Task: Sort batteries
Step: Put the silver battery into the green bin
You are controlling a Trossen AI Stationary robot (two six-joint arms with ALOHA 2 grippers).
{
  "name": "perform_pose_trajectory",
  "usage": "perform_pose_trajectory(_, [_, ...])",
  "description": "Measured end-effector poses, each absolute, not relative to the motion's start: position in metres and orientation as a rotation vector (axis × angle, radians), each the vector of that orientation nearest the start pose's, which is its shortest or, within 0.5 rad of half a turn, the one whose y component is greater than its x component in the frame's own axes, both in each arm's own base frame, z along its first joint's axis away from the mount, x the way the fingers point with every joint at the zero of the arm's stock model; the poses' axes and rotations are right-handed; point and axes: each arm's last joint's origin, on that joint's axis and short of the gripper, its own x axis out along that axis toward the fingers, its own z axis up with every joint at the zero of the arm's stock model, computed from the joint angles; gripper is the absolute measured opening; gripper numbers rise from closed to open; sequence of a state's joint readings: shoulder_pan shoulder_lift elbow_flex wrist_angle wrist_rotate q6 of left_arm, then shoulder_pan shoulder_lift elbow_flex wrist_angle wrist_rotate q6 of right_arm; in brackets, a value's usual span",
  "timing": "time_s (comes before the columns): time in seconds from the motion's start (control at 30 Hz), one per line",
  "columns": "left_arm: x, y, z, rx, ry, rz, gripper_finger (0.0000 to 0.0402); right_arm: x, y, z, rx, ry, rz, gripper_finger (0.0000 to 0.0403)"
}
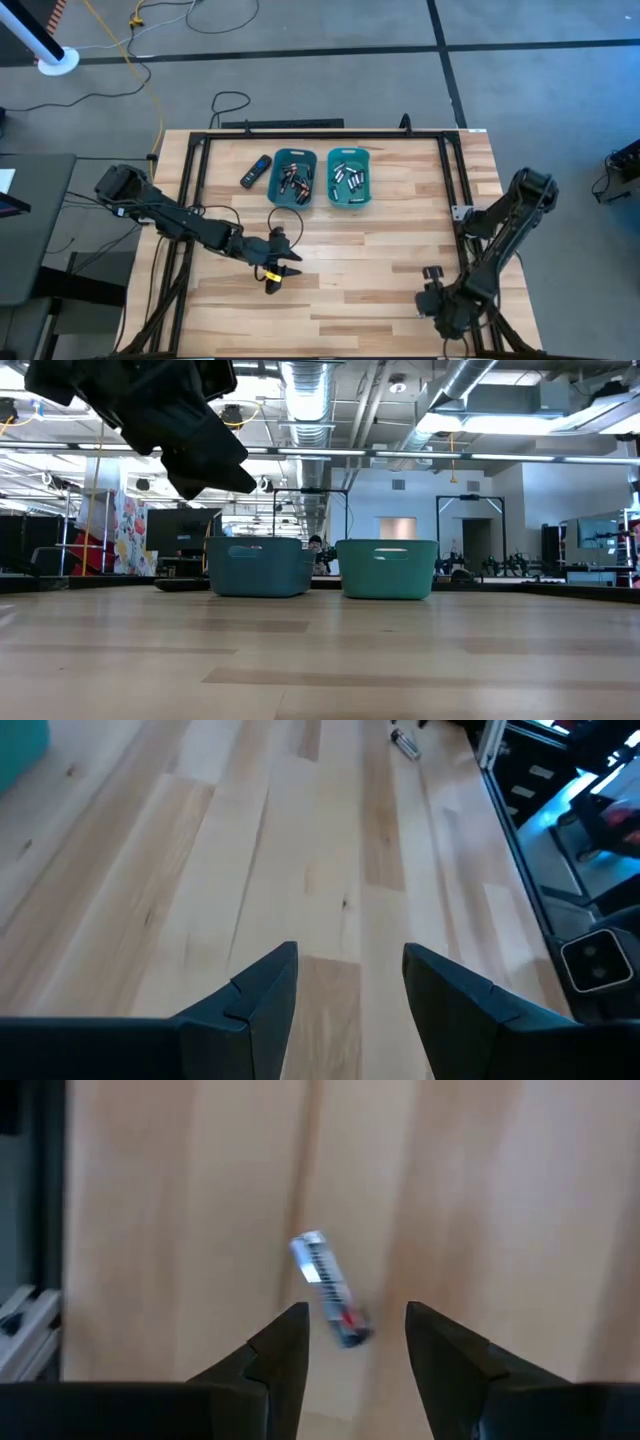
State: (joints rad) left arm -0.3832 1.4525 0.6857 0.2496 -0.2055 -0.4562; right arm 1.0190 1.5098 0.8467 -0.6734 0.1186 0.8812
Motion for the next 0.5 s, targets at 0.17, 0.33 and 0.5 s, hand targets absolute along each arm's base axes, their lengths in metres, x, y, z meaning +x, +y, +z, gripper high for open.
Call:
perform_pose_trajectory(0.17, [0.272,-0.102,0.192,-0.277,0.512,-0.039,0.0177,0.133,0.229,0.159,-0.040,1.327,0.240,0.0179])
perform_pose_trajectory(0.33, [0.271,-0.101,0.192,-0.240,0.502,-0.018,0.0177,0.135,0.232,0.141,-0.091,1.368,0.200,0.0179])
perform_pose_trajectory(0.5, [0.268,-0.099,0.201,-0.191,0.469,-0.006,0.0177,0.139,0.235,0.127,-0.142,1.391,0.177,0.0178])
